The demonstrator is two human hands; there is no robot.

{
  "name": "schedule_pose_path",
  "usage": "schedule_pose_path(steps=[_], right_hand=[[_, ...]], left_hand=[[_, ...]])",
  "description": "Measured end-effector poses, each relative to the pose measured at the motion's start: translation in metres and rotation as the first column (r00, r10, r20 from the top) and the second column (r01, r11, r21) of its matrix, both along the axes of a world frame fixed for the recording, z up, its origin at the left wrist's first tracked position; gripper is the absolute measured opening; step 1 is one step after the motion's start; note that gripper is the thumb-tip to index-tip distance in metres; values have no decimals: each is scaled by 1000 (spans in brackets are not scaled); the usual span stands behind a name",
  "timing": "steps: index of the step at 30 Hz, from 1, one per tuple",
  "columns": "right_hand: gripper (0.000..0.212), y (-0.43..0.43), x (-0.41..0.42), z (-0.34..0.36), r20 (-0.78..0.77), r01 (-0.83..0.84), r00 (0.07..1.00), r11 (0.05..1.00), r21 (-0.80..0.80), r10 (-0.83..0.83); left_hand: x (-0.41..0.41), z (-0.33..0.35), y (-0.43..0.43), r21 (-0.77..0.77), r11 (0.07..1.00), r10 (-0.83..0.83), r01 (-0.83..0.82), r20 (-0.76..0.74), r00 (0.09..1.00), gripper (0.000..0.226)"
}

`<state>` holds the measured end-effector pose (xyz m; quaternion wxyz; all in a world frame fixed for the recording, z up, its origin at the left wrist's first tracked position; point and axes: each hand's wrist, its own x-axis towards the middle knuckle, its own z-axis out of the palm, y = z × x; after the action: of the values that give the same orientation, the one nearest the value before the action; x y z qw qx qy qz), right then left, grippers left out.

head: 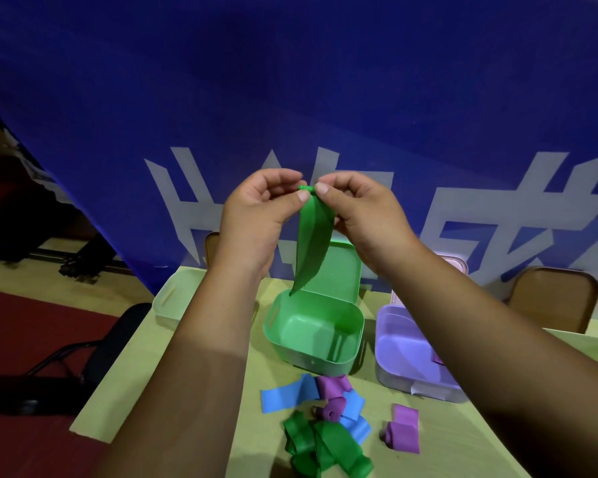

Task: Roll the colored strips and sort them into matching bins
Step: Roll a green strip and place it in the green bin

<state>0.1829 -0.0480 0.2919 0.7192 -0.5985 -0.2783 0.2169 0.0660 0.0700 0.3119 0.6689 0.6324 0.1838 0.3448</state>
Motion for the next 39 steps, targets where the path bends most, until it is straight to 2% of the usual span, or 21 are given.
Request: schedule_pose_path(steps=[7,11,16,20,26,36,39], right_hand=[[20,0,-2,5,-16,-12,1000,1000,13,12],[22,-2,-2,4,39,4,999,1000,-19,-3],[20,-1,-2,2,-47,8,999,1000,-3,-8],[20,-2,-2,1,-64,10,998,1000,12,-9],[27,-3,-2,3,-215,-48,975,996,71,62],[30,-2,-7,9,-49,-19,999,999,29,20],[31,-4,-8,9,3,4,1000,1000,-7,-4]], left_hand=[[0,-5,0,-42,999,-15,15,-10,1000,26],[0,-6,-1,-21,1000,4,-5,-49,999,18],[2,-3,-2,-21,999,24,-24,-16,1000,14],[3,-3,-2,46,998,34,-33,-19,999,16],[0,-4,-1,123,992,35,-30,-39,999,24],[-6,-10,-4,-88,993,-76,72,-45,996,25],[-7,-12,-3,-60,997,-52,47,-77,996,22]])
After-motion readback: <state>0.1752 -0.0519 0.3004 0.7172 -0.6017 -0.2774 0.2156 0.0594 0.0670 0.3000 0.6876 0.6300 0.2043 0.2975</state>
